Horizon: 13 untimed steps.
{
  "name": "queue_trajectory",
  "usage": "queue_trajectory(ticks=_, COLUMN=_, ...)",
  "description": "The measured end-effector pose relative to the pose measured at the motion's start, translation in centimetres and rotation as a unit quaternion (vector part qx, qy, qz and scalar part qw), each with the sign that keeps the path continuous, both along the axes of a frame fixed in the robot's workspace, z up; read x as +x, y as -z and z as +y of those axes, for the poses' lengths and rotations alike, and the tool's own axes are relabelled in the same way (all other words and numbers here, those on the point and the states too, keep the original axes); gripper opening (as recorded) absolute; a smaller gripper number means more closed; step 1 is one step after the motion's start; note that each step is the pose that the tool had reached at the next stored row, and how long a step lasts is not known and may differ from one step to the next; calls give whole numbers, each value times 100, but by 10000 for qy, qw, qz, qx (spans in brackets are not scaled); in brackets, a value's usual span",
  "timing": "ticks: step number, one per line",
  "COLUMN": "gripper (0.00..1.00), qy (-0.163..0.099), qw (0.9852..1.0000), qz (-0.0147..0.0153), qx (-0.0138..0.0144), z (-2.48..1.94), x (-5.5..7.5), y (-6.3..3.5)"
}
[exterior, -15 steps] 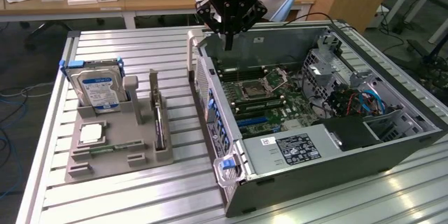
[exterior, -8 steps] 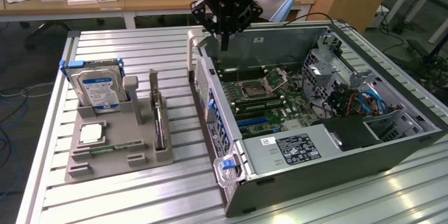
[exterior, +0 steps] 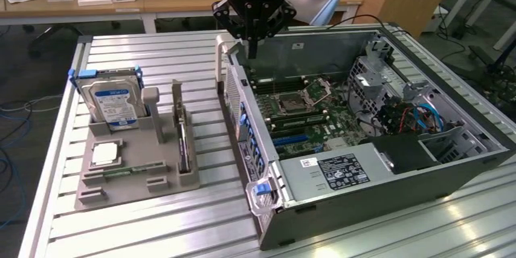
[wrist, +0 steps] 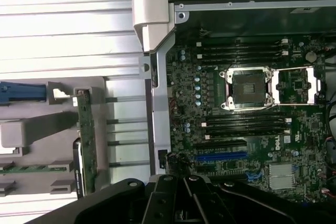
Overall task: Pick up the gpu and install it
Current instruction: 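Reach for the gpu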
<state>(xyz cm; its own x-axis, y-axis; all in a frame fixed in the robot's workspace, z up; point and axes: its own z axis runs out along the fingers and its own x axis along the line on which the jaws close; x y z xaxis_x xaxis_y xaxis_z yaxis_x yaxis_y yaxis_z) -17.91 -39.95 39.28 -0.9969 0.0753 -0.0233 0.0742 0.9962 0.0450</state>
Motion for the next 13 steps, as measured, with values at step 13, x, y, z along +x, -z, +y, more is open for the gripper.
queue_trajectory(ticks=13, gripper=11, qy=0, qw=10000, qz=0, qx=0, z=0, x=-172, y=0)
